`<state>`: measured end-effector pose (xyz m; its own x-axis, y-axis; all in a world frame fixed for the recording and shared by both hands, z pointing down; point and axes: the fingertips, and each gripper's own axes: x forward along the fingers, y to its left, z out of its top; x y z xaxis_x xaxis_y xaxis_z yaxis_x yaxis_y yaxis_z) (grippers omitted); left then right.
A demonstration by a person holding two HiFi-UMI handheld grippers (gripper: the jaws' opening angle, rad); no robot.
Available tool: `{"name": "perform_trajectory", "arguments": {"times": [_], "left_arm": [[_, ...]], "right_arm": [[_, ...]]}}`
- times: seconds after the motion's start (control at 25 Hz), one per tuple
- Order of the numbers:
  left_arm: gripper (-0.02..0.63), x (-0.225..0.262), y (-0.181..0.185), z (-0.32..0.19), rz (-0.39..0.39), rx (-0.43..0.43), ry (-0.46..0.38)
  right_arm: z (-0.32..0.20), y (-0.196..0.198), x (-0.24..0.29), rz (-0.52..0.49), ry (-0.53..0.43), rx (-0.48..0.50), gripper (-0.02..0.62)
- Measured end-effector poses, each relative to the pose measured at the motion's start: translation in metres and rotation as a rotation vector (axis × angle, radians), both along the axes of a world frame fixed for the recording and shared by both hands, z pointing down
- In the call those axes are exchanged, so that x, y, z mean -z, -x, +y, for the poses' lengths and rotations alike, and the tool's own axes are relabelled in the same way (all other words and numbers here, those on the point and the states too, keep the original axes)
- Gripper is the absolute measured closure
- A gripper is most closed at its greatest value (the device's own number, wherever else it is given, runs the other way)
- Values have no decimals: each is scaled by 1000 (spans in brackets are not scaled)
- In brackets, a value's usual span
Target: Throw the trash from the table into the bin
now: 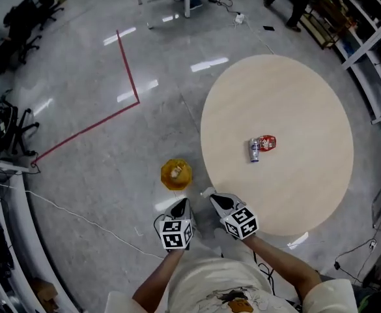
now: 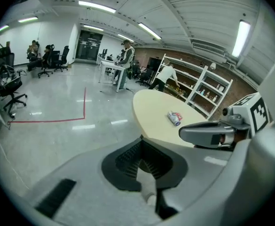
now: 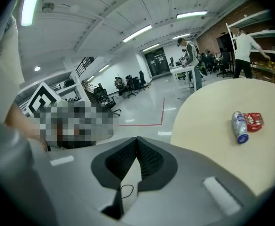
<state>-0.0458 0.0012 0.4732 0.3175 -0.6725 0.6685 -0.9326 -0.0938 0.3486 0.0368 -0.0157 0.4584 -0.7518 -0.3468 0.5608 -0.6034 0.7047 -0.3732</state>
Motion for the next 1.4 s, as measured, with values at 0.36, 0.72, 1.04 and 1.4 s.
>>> {"name": "perform_trajectory", "arguments": {"times": [0.36,0.72,1.04,1.4], "left_arm": [[600,68,-108,20,54,-143,-68],[600,92,-195,24,34,-330,-116],[600,96,-261,37,51,-429,-125],[600,74,-323,35,63,-472,-122]], "right_arm": [[24,-97,39,-37,-79,-110,589],[49,-183,59,-92,-138,-314,589],[60,-252,61,-133,-146,-451,589],[61,-326,36,-112,-138,-533,589]]}}
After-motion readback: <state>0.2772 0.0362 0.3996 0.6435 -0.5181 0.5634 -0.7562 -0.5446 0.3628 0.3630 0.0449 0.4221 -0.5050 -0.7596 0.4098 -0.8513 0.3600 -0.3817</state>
